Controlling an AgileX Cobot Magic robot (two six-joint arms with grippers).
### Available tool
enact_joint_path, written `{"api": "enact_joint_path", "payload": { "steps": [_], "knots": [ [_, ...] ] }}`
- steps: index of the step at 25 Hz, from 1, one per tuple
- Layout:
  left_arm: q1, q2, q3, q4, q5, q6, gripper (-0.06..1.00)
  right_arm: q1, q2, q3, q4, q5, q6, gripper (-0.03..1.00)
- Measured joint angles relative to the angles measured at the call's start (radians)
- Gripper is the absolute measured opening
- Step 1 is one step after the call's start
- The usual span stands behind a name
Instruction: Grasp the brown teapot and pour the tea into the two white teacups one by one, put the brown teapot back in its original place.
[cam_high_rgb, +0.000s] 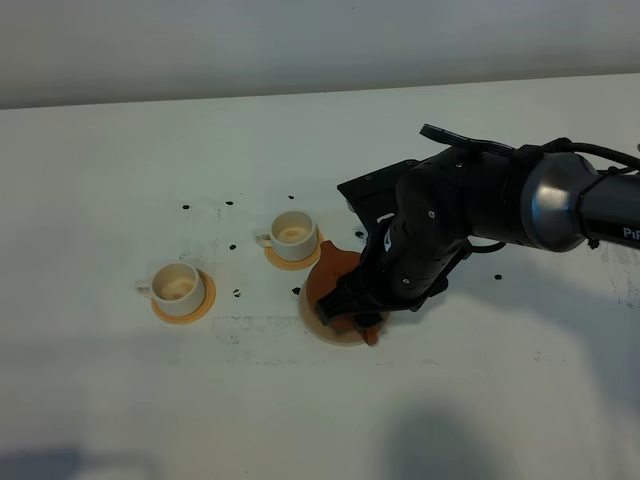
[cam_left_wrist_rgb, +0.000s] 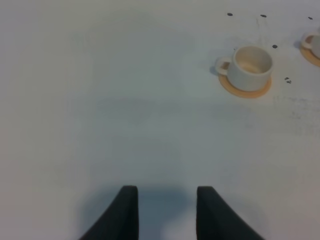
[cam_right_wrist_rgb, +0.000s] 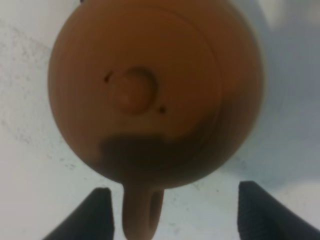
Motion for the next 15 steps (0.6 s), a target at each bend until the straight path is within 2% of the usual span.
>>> {"api": "enact_joint_path", "payload": {
  "steps": [15],
  "knots": [
    [0.0, 0.0, 0.0, 0.0, 0.0, 0.0, 0.3, 0.011, 0.0, 0.0, 0.0, 0.006, 0.001, 0.51]
  ]
}}
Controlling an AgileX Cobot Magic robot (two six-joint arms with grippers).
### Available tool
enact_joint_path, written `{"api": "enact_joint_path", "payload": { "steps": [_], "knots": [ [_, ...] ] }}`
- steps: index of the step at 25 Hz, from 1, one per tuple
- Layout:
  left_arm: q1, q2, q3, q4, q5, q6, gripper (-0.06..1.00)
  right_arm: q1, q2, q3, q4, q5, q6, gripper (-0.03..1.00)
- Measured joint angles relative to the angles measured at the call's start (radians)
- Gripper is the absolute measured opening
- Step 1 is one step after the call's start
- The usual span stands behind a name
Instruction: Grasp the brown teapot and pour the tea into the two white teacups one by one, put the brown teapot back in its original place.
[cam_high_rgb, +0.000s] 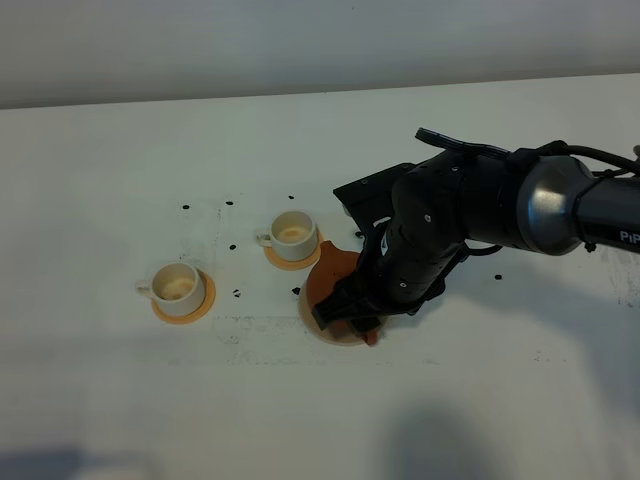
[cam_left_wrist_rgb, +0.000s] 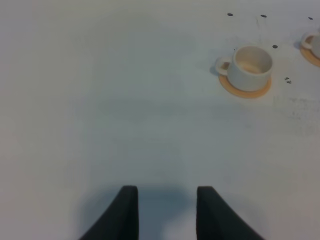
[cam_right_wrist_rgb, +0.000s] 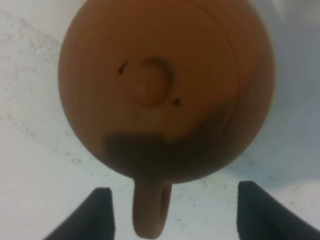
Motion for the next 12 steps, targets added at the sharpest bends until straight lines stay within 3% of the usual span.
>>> {"api": "enact_joint_path", "payload": {
  "steps": [12],
  "knots": [
    [0.0, 0.0, 0.0, 0.0, 0.0, 0.0, 0.3, 0.006, 0.0, 0.0, -0.006, -0.019, 0.0, 0.51]
  ]
}}
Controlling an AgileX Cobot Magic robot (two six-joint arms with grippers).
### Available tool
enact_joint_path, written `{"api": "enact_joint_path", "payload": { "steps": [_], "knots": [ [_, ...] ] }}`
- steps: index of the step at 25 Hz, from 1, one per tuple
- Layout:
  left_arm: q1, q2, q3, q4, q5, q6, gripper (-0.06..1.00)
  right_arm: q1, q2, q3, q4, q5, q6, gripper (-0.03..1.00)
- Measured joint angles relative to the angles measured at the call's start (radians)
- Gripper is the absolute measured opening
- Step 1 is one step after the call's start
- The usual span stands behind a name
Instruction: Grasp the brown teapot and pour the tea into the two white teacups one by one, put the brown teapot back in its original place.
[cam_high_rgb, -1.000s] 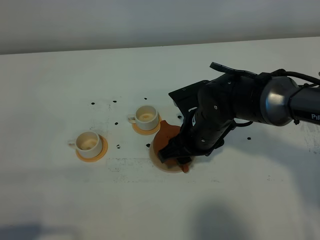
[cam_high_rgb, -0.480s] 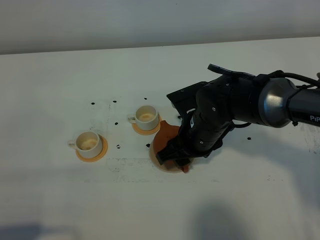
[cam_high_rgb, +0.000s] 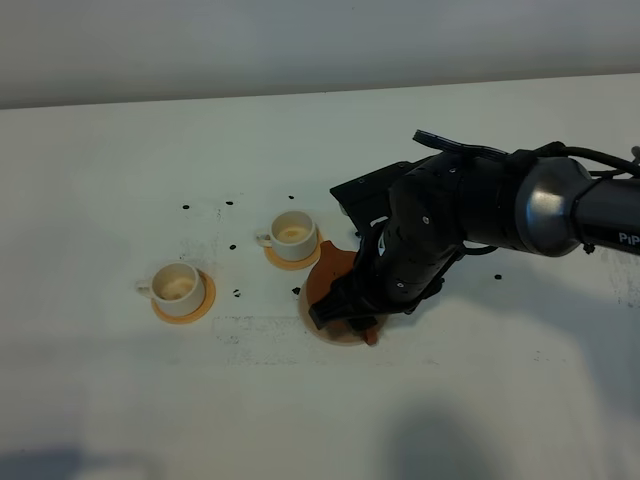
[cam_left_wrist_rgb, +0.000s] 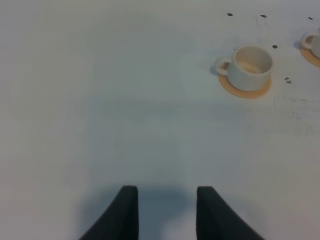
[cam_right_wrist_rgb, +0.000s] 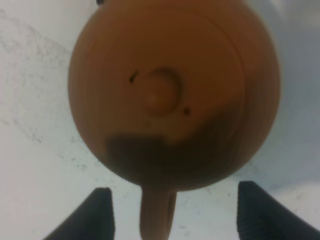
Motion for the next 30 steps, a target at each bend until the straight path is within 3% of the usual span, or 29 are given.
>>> {"api": "enact_joint_path", "payload": {
  "steps": [22, 25, 30],
  "knots": [
    [0.0, 0.0, 0.0, 0.0, 0.0, -0.001, 0.3, 0.004, 0.021, 0.0, -0.008, 0.001, -0.006, 0.5],
    [0.0, 0.0, 0.0, 0.0, 0.0, -0.001, 0.3, 0.004, 0.021, 0.0, -0.009, -0.004, -0.017, 0.44],
    [0.0, 0.0, 0.0, 0.0, 0.0, -0.001, 0.3, 0.004, 0.021, 0.0, -0.005, 0.005, -0.046, 0.15]
  ]
}}
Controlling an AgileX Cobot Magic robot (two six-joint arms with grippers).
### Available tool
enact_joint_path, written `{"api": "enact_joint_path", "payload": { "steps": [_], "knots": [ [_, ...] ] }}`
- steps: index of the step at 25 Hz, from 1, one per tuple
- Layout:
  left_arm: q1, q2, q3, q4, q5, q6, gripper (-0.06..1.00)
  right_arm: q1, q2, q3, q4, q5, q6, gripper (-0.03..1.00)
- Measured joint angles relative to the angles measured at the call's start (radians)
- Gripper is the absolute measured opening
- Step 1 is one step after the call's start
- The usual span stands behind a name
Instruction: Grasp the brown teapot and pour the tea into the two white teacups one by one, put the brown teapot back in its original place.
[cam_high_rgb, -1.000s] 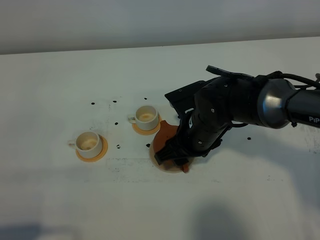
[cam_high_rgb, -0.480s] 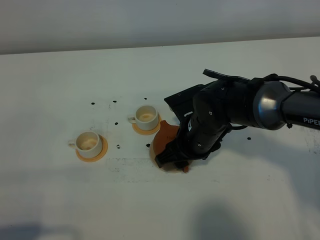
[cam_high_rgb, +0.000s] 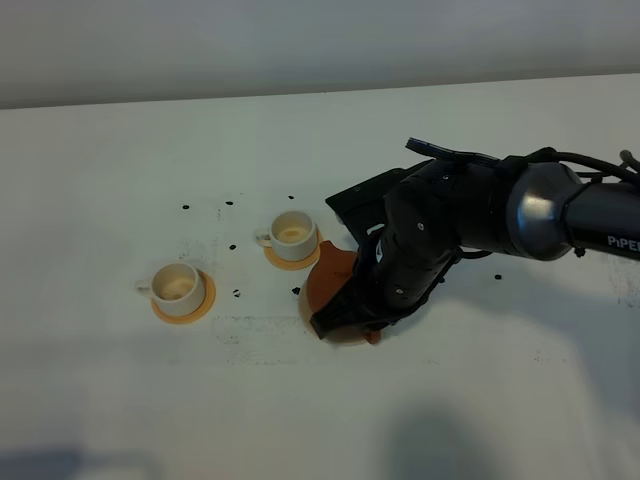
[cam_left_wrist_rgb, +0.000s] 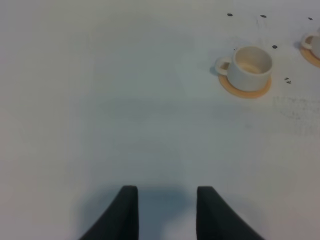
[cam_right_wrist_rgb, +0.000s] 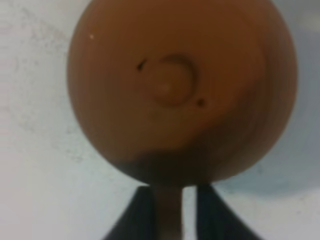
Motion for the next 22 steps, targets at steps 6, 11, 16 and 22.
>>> {"api": "enact_joint_path", "payload": {
  "steps": [6, 11, 16, 22],
  "knots": [
    [0.0, 0.0, 0.0, 0.0, 0.0, 0.0, 0.3, 0.001, 0.0, 0.0, 0.011, 0.003, -0.052, 0.09],
    [0.0, 0.0, 0.0, 0.0, 0.0, 0.001, 0.3, 0.001, 0.0, 0.0, 0.013, 0.003, -0.068, 0.09],
    [0.0, 0.0, 0.0, 0.0, 0.0, 0.001, 0.3, 0.001, 0.0, 0.0, 0.014, 0.003, -0.089, 0.09],
    [0.0, 0.0, 0.0, 0.0, 0.0, 0.002, 0.3, 0.0, -0.01, 0.001, -0.001, -0.008, -0.091, 0.09]
  ]
}}
